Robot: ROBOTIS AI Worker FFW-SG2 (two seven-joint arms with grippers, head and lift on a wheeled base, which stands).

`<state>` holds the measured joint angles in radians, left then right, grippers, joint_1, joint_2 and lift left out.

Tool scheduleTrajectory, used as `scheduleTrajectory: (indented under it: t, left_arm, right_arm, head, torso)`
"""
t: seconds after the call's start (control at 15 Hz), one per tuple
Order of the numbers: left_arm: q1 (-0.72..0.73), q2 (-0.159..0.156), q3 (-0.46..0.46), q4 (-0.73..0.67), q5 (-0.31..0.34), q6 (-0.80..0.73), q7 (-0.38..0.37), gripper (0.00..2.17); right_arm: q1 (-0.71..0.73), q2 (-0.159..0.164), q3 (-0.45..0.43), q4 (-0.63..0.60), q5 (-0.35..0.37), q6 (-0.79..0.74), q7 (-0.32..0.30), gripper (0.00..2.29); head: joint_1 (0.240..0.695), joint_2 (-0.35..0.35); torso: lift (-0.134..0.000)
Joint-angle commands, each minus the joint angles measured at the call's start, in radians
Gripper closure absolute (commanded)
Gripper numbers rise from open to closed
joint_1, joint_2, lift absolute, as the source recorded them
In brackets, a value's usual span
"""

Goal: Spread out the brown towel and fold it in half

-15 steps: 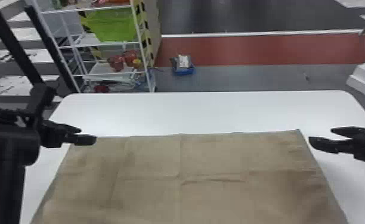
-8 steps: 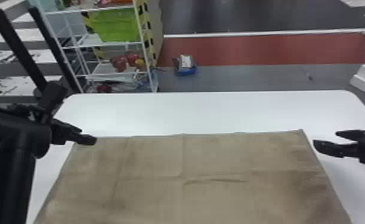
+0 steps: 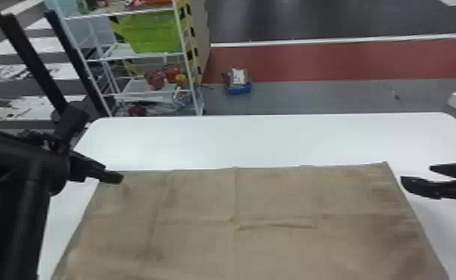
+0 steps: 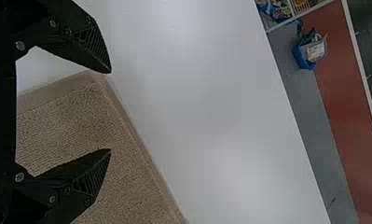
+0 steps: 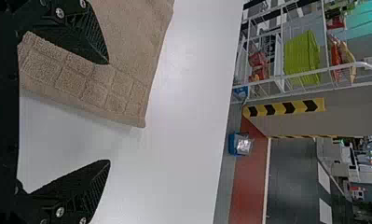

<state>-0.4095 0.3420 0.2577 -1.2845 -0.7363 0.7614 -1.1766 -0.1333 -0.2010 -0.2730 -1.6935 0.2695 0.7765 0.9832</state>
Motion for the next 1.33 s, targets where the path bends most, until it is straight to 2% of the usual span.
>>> scheduleTrajectory:
  t: [0.0, 0.47, 0.53, 0.67, 0.93, 1.0, 1.07, 1.13, 1.27]
  left_arm:
    - [-0.008, 0.0, -0.006, 0.013, 0.0, -0.001, 0.008, 0.4]
    - [-0.04, 0.002, -0.028, 0.076, -0.006, -0.014, 0.023, 0.4]
    - [-0.043, 0.003, -0.034, 0.082, -0.008, -0.017, 0.023, 0.42]
    - [-0.043, 0.003, -0.034, 0.08, -0.011, -0.02, 0.022, 0.6]
    - [-0.032, 0.003, -0.029, 0.073, -0.011, -0.035, 0.017, 0.61]
    - [-0.031, 0.005, -0.031, 0.073, -0.011, -0.038, 0.015, 0.85]
    - [-0.028, 0.003, -0.028, 0.071, -0.011, -0.038, 0.022, 1.28]
    - [-0.025, 0.003, -0.028, 0.071, -0.011, -0.038, 0.023, 1.37]
    - [-0.022, 0.005, -0.025, 0.07, -0.011, -0.038, 0.023, 1.37]
  right_arm:
    - [0.001, 0.0, 0.0, 0.002, 0.0, -0.004, 0.0, 0.14]
    - [0.004, -0.005, 0.0, 0.0, -0.001, -0.007, 0.0, 0.14]
    - [0.004, -0.005, 0.0, 0.0, -0.001, -0.007, 0.0, 0.14]
    - [0.003, -0.006, 0.0, 0.002, -0.001, -0.007, -0.001, 0.14]
    - [-0.006, -0.006, 0.002, 0.012, 0.002, -0.007, -0.008, 0.14]
    - [-0.008, -0.006, 0.005, 0.015, 0.002, -0.007, -0.009, 0.14]
    - [-0.009, -0.006, 0.009, 0.018, 0.002, -0.007, -0.011, 0.14]
    - [-0.012, -0.006, 0.012, 0.021, 0.004, -0.01, -0.014, 0.14]
    - [-0.02, -0.006, 0.021, 0.038, 0.007, -0.01, -0.034, 0.14]
  head:
    - [0.695, 0.144]
    - [0.695, 0.141]
    - [0.695, 0.141]
    - [0.695, 0.14]
    - [0.695, 0.138]
    - [0.695, 0.136]
    - [0.695, 0.136]
    - [0.695, 0.137]
    - [0.695, 0.139]
  torso:
    - [-0.134]
    - [-0.134]
    - [-0.134]
    - [-0.134]
    - [-0.134]
    - [-0.134]
    - [-0.134]
    - [-0.134]
    - [-0.134]
